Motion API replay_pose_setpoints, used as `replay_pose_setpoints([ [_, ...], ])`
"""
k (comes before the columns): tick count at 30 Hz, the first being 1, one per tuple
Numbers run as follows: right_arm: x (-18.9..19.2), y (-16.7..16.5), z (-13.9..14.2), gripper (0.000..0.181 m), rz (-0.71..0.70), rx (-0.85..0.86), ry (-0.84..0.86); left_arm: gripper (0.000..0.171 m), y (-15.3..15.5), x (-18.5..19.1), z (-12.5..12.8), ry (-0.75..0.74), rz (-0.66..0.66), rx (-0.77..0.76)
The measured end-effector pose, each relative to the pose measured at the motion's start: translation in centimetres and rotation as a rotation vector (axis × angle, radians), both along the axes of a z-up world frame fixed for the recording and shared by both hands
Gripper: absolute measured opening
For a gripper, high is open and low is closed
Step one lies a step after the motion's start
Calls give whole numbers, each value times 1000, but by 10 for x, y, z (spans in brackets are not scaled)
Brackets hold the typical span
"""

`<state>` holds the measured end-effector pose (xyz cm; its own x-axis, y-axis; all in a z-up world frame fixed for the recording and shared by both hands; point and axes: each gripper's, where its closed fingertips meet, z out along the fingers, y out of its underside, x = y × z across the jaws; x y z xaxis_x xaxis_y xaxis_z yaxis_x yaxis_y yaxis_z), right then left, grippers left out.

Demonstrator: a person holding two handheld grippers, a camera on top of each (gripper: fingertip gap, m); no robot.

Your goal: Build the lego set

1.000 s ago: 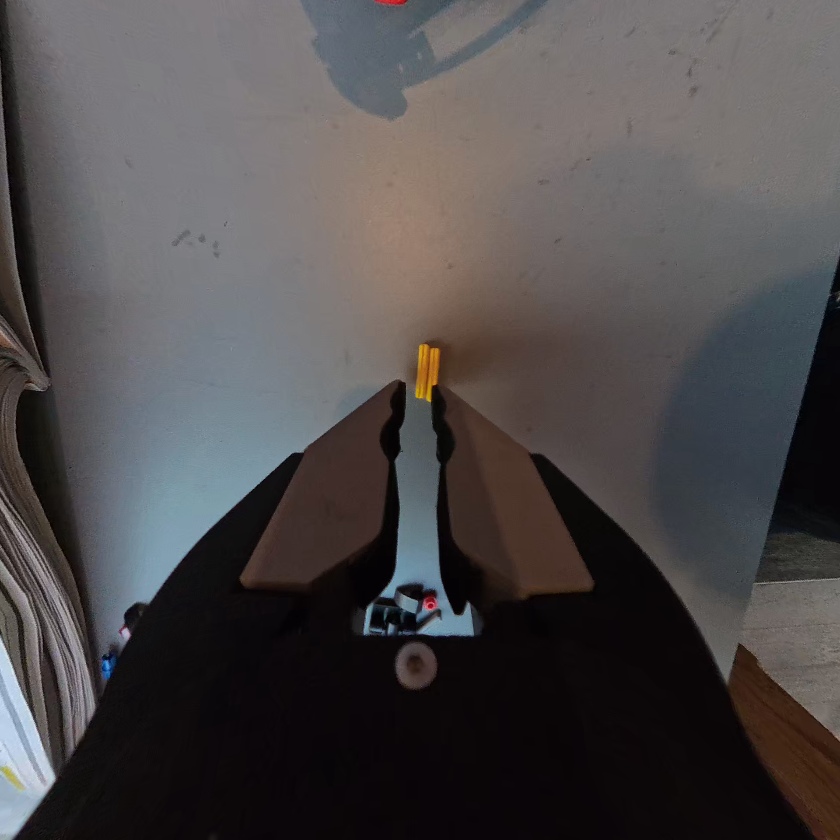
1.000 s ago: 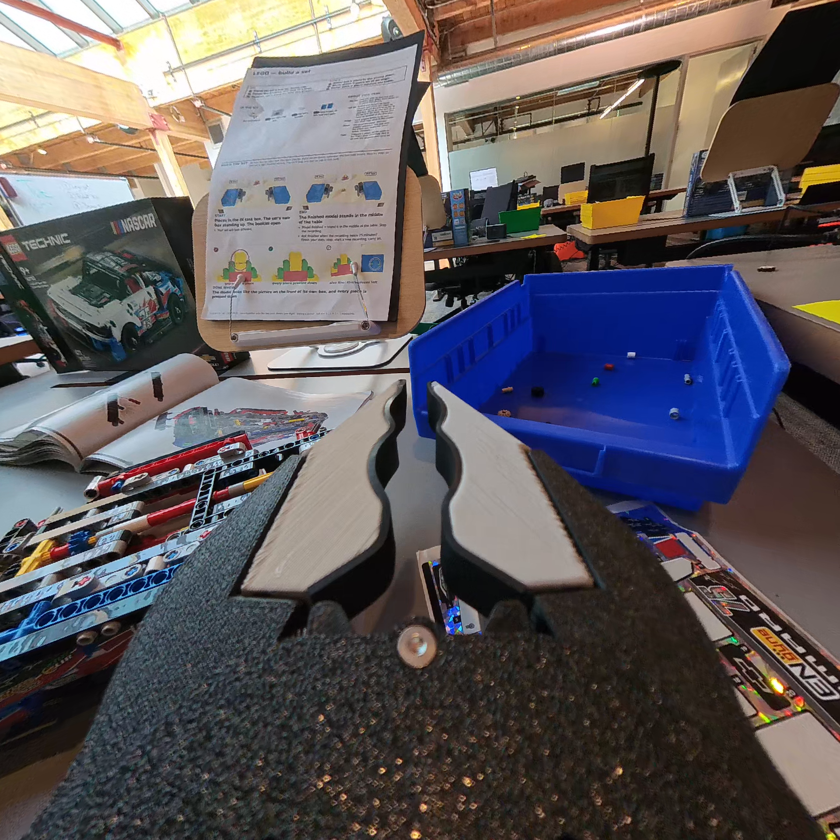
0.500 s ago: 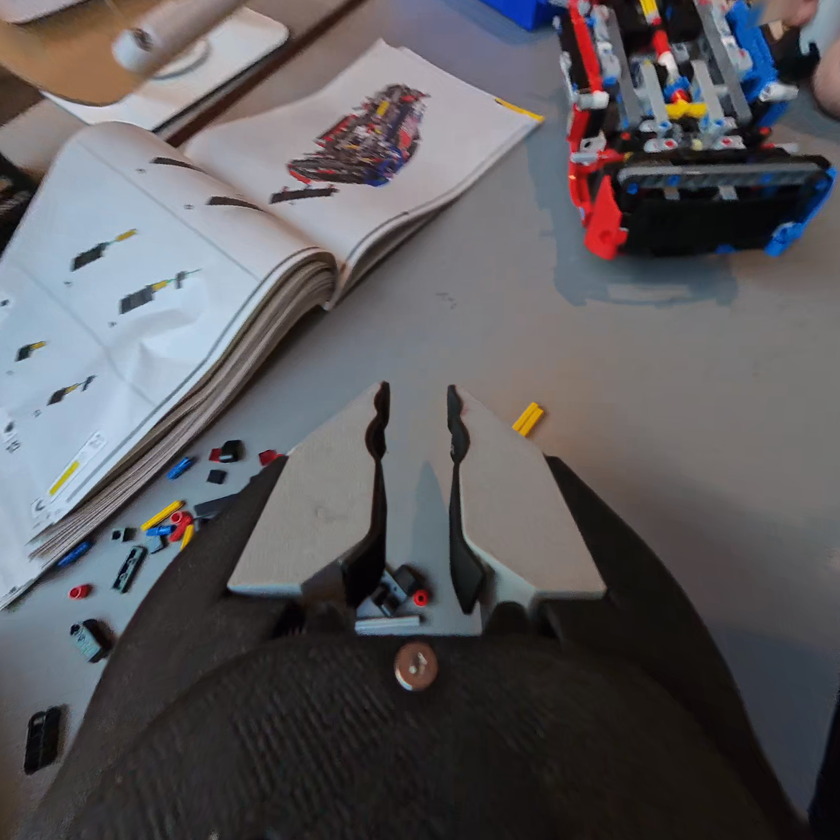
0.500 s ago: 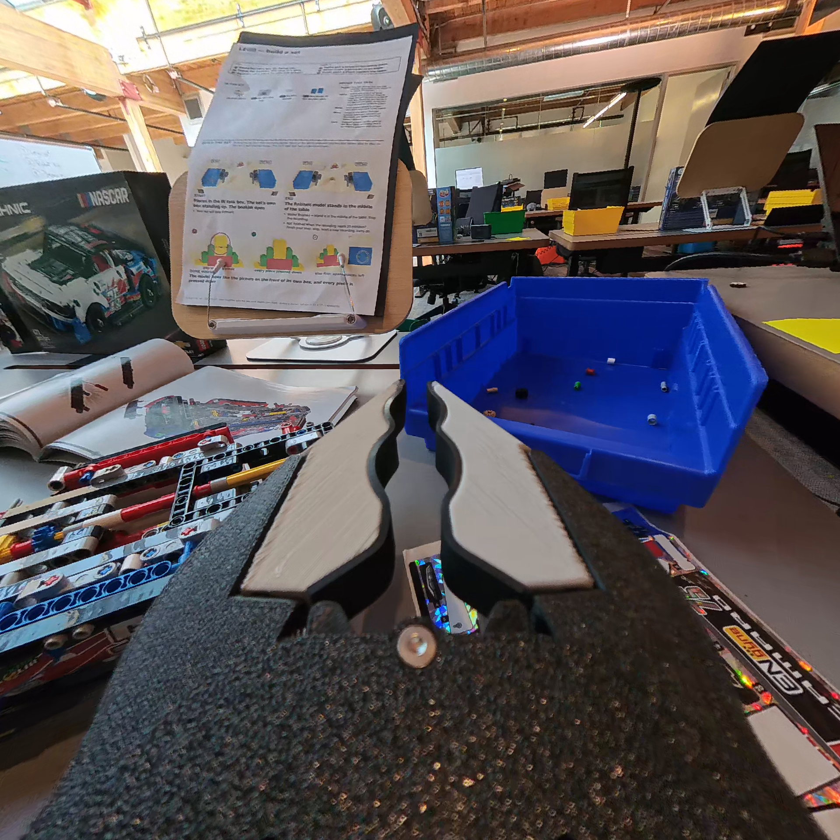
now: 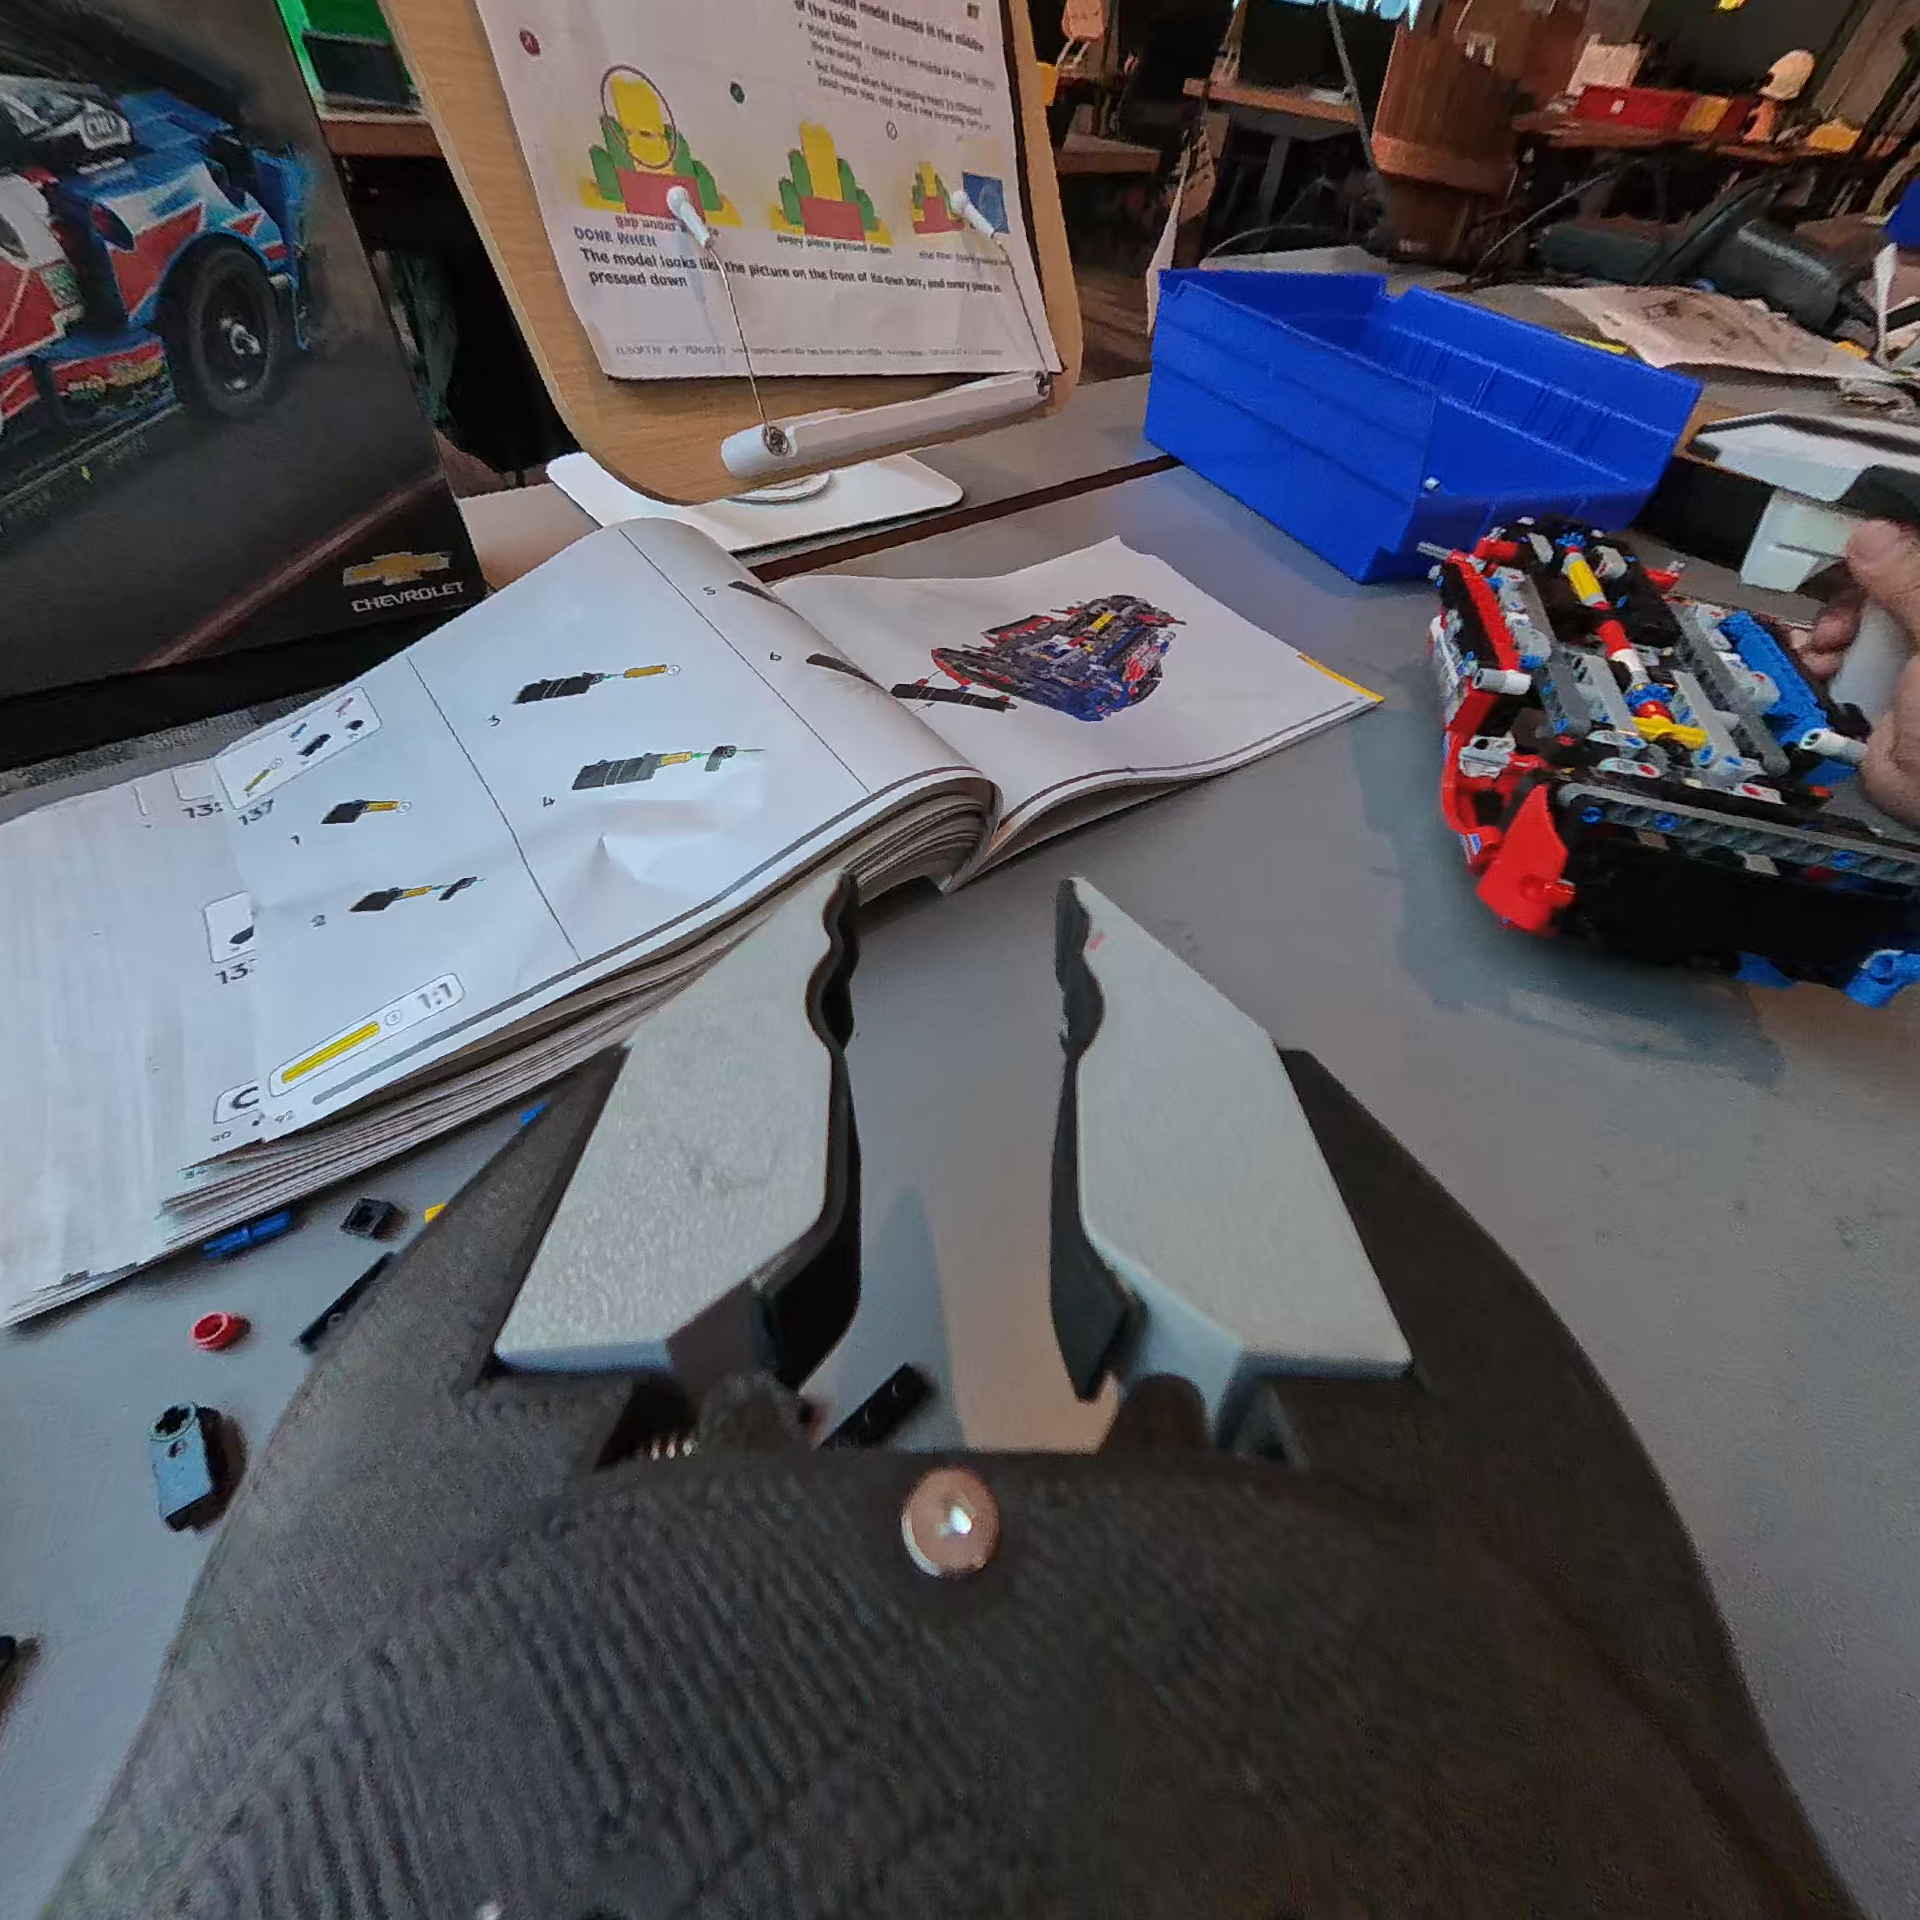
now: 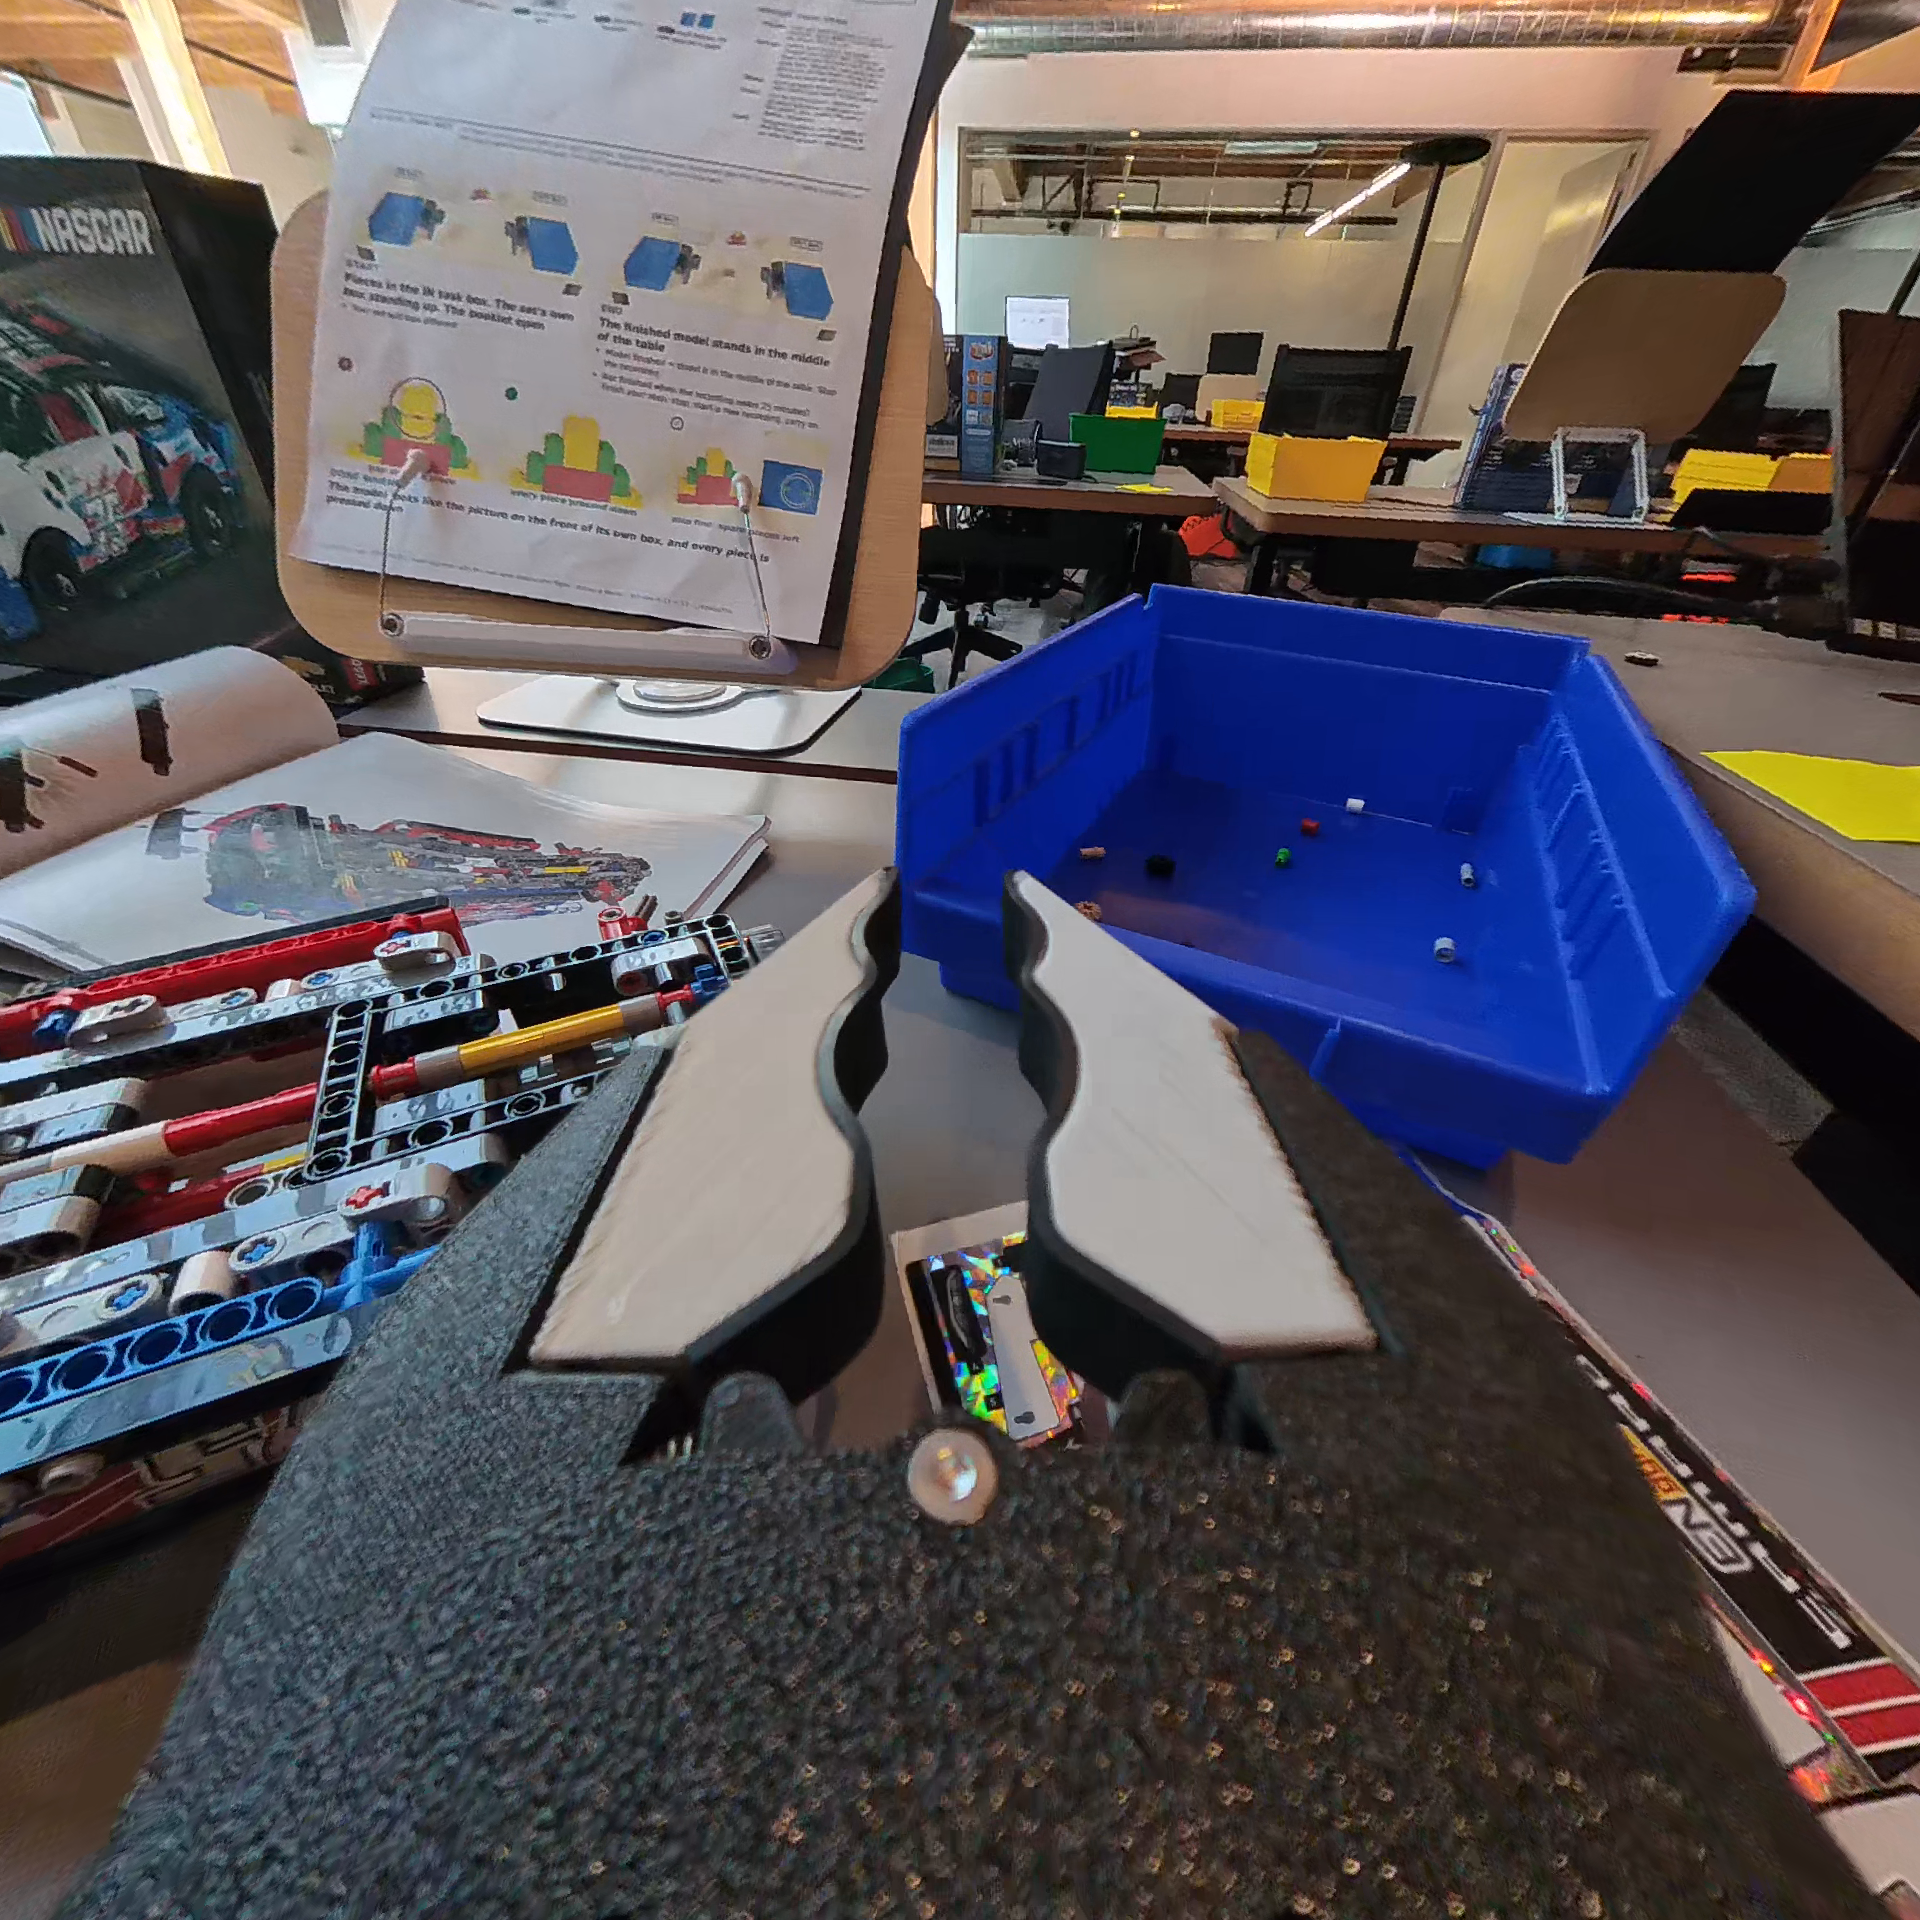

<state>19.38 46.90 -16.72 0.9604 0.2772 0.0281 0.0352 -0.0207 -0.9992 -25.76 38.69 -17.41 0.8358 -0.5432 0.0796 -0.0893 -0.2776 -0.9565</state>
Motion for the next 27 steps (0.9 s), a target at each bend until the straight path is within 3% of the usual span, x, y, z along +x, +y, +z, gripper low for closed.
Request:
replay_pose_setpoints([
  [6, 5, 3, -2, 20, -28, -13, 3, 32, -13, 11, 19, -134, -26, 46],
  [10, 2, 3, -2, 20, -24, -13, -19, 34, -27, 36, 12, -109, -98, 7],
  [14, 0, 3, -3, 19, -19, -15, -35, 32, -63, 77, 11, -53, -226, -4],
  [16, -1, 3, -3, 19, -17, -13, -37, 32, -72, 76, 8, -29, -251, -52],
  [19, 0, 2, -2, 19, -13, -6, -28, 32, -58, 24, 8, 37, -173, -111],
  [23, 2, 1, 1, 19, -13, 12, -2, 24, -29, -80, -3, 212, 71, -191],
  [27, 5, 0, 3, 18, -10, 18, 27, 12, -12, -129, -2, 315, 125, -213],
])
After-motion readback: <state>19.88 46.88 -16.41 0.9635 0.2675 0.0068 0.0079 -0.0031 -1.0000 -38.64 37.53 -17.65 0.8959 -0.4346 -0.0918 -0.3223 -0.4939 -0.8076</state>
